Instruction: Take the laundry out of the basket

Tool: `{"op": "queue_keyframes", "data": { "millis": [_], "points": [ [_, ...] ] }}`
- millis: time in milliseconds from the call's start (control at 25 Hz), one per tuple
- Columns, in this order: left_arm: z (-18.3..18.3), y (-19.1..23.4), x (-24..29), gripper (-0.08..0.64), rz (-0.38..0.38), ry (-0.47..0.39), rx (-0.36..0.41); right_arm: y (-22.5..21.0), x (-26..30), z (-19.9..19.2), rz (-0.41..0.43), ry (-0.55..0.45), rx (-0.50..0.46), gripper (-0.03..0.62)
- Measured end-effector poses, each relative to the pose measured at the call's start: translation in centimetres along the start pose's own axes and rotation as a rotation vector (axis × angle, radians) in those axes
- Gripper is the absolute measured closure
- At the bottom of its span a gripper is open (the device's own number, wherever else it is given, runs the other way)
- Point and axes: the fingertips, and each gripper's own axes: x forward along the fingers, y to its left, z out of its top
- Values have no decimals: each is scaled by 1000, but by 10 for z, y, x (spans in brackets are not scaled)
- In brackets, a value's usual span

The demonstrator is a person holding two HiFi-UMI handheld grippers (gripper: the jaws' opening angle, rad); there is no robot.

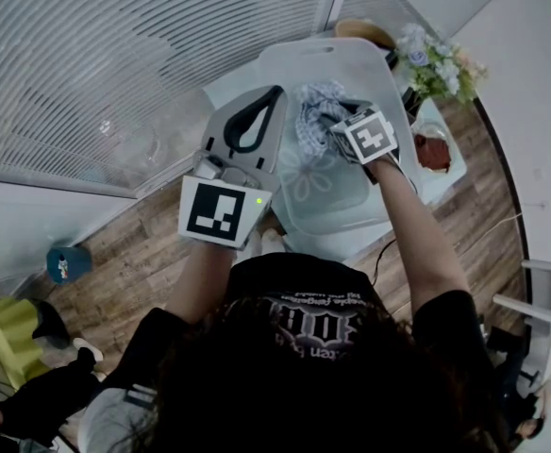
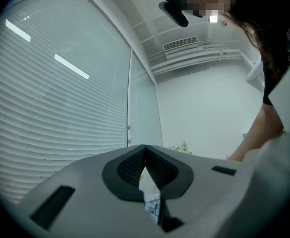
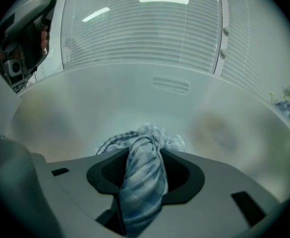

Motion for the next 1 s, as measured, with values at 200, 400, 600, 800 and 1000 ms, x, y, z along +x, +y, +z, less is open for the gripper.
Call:
{"op": "queue_keyframes", "data": {
  "millis": [200,400,600,800,1000],
  "points": [
    [2,-2,-4,558,0,-1,8,-2,-21,21,-19,-107,31,399],
    [2,-2,-9,558,4,3,15,3,-50,50,-27,-236,21,399],
    [8,-2,-15,558,12,-4,29,5,-84,78,-57,-352,30,399],
    [9,-2,-20,558,27,-1,32,14,-110,98,-68,-434,3,399],
    [8,-1,-26,558,47,3,35,24,-138,118,-74,-524,-6,400]
  ]
}}
